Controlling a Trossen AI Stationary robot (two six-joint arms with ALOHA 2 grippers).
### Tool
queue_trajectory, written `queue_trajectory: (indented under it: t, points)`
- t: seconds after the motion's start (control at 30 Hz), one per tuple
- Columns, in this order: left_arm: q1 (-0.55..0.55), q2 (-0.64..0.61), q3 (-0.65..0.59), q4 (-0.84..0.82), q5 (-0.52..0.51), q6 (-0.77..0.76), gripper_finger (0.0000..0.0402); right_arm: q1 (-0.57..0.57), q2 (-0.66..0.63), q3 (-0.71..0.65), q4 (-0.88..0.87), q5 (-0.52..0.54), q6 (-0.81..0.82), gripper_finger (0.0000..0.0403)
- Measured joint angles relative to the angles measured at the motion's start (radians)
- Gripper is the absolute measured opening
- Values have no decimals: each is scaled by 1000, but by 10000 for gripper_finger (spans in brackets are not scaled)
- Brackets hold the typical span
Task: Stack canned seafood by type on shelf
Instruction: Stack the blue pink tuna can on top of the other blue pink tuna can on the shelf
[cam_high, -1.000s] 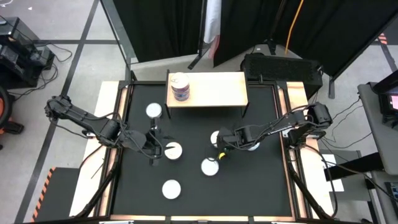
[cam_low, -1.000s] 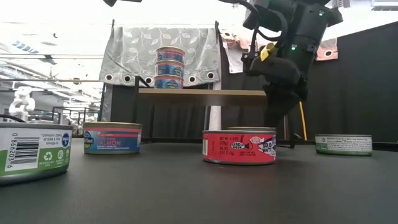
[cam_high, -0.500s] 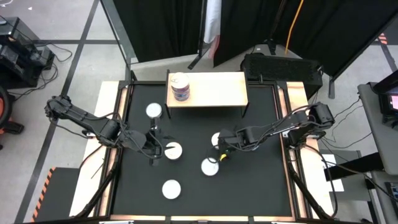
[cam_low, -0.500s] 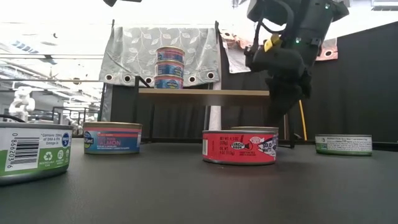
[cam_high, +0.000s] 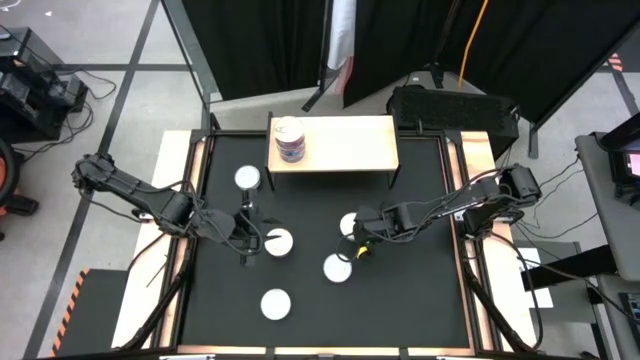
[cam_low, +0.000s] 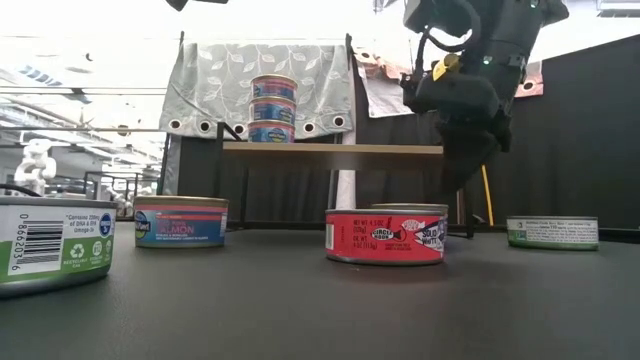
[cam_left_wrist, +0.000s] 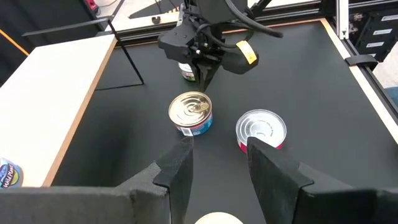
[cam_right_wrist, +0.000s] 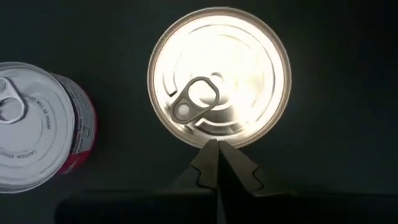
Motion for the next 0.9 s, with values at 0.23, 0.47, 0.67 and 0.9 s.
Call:
queue_trajectory:
  t: [0.23,0.47,0.67,0.9]
  points:
    - [0,0,0,0,0,0,152,0,0,0,-1,21,-2,0]
    - [0,0,0,0,0,0,152,0,18,0,-3,15,0,0]
    - [0,0,0,0,0,0,152,0,43,3,1,16,-3,0]
    - [0,0,0,0,0,0,152,3,45,3,-9,3,7,0]
